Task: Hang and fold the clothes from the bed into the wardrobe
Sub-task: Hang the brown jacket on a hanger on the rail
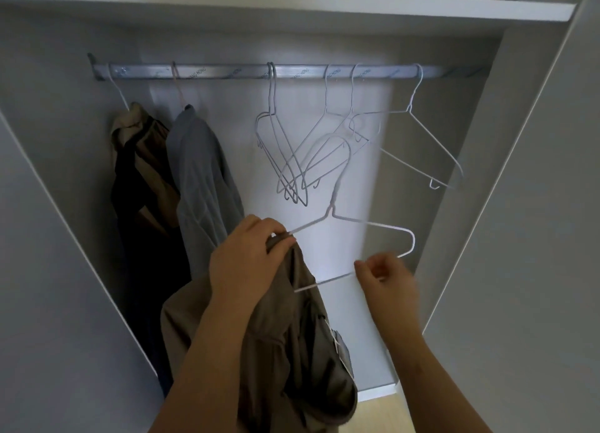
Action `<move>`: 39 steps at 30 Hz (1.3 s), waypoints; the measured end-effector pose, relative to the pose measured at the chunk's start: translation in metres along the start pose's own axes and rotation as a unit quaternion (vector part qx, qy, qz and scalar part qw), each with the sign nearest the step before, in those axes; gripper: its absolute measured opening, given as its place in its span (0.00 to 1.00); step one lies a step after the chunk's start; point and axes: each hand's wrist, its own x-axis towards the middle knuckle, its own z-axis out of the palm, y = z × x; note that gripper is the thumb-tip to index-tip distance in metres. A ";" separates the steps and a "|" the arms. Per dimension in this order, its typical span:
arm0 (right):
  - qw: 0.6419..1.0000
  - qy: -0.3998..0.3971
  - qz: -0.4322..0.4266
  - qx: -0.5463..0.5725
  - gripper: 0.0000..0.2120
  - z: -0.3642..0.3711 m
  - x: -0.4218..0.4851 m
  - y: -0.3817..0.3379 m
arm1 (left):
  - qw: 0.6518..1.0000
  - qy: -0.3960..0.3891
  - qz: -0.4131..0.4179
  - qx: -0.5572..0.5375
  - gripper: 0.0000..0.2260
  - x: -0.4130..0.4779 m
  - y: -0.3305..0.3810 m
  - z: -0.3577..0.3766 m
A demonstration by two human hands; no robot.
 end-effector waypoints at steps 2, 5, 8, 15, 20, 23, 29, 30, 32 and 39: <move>0.997 -0.060 0.045 -0.035 0.12 0.006 -0.002 0.017 | 1.000 0.027 -0.001 -0.014 0.07 0.004 -0.001 -0.008; 0.977 -0.181 0.082 -0.072 0.06 0.019 -0.004 0.032 | 0.997 0.060 0.028 -0.035 0.06 0.010 0.003 -0.020; 0.944 -0.289 0.120 -0.109 0.21 0.032 -0.001 0.038 | 0.994 0.072 0.066 -0.047 0.06 0.014 0.010 -0.031; 0.912 -0.403 0.031 -0.074 0.15 0.063 0.004 0.027 | 0.988 0.089 0.109 -0.070 0.06 0.018 0.012 -0.042; 0.918 -0.350 0.043 -0.181 0.12 0.063 0.001 0.049 | 0.990 0.101 0.038 -0.093 0.04 0.015 -0.013 -0.051; 0.892 -0.317 0.023 -0.321 0.05 0.048 0.010 0.060 | 0.989 0.105 0.024 -0.105 0.07 0.014 -0.027 -0.058; 0.916 -0.189 0.057 -0.348 0.08 0.026 0.026 0.067 | 0.984 0.110 0.006 -0.142 0.10 0.015 -0.047 -0.066; 0.935 -0.164 0.083 -0.303 0.06 0.024 0.029 0.065 | 0.984 0.106 0.007 -0.143 0.10 0.015 -0.050 -0.067; 0.962 -0.133 0.100 -0.218 0.06 0.022 0.033 0.065 | 0.985 0.098 0.007 -0.143 0.09 0.016 -0.056 -0.068; 0.933 -0.283 0.108 -0.193 0.09 0.014 0.038 0.054 | 0.983 0.121 0.004 -0.138 0.10 0.019 -0.056 -0.066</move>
